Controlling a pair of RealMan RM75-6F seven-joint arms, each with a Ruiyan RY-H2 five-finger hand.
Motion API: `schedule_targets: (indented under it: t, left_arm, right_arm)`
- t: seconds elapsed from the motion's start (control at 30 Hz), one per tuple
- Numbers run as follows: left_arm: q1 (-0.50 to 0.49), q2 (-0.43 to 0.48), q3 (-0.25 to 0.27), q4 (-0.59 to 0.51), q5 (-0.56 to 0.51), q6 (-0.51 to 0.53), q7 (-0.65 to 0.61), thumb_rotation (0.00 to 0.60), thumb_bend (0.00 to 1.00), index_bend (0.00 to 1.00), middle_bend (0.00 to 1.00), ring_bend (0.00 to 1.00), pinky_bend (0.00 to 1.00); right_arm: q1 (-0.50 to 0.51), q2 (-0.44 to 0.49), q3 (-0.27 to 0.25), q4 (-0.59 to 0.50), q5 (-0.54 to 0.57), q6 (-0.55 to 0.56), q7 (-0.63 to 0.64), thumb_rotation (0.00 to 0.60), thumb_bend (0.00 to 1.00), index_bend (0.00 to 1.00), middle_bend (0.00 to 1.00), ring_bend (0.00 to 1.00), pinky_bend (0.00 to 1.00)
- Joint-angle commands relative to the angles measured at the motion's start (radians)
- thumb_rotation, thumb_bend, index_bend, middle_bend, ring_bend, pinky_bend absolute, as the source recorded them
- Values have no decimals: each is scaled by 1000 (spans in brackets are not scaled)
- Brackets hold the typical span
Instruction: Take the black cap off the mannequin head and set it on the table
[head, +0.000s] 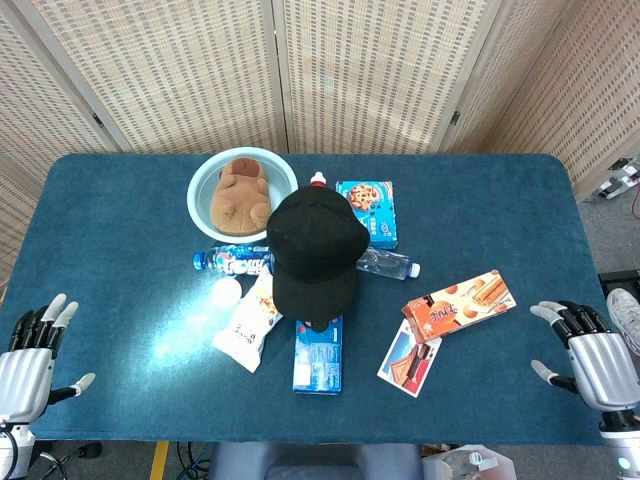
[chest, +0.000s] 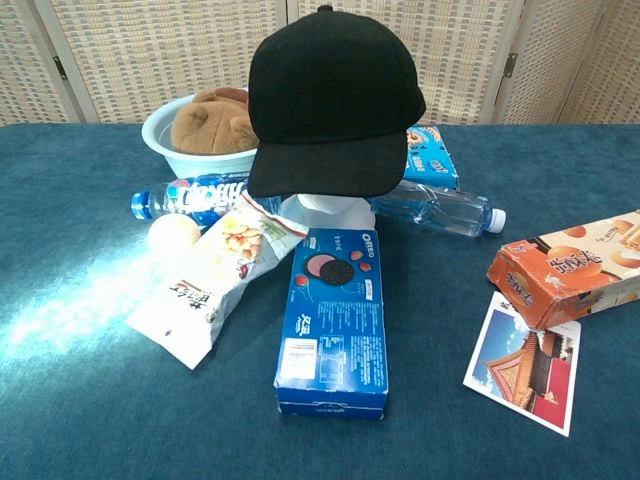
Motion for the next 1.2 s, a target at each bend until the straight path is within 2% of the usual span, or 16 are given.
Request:
schedule_targets:
  t: [0.03,0.4,0.5,0.6,0.73,0.8,0.83,0.9,1.0,1.1,1.2]
  left_arm:
    - [0,1,1,0,0,-1,1,600,41,0,0,32,0]
    - [-10,-2,6,12,35,-2,-23,600,41,0,0,43,0]
    - [-20,-6,6,20,63,-1,-42,600,41,11,0,83,8]
    - [-37,-8,6,34,104,-2,-76,600,41,36,5,120,61]
    - [-78,-2,13,52,179,-21,-127,600,41,77,91,238,237]
    - [-101,-2,16,58,213,-33,-152,600,41,103,174,335,432]
    - [-117,-3,18,61,236,-42,-168,600,41,111,200,361,493]
    - [-146,-2,22,63,268,-65,-191,600,41,134,314,465,649]
    - [-199,-2,29,58,315,-112,-231,600,41,150,480,601,786]
    - [-253,-11,30,57,346,-163,-259,600,41,164,710,774,948]
    - [-301,-33,22,60,361,-209,-252,600,41,169,812,857,998]
  right_arm:
    - [1,0,0,-1,1,-1,-1,600,76,277,263,188,226]
    - [3,9,10,-5,6,5,-10,600,76,277,263,189,226]
    - [2,17,18,-14,12,14,-20,600,76,277,263,188,226]
    - [0,28,25,-23,18,22,-21,600,76,277,263,188,226]
    - [2,44,32,-36,19,26,-31,600,75,277,263,188,226]
    - [3,49,34,-42,20,27,-33,600,75,277,263,188,226]
    - [3,52,35,-45,20,28,-34,600,75,277,263,188,226]
    - [2,56,35,-49,20,28,-36,600,75,277,263,188,226]
    - [2,59,35,-54,22,27,-38,600,75,277,262,188,226]
    - [0,57,32,-55,22,25,-36,600,76,277,263,188,226]
    - [0,55,30,-53,24,21,-36,600,76,277,263,188,226]
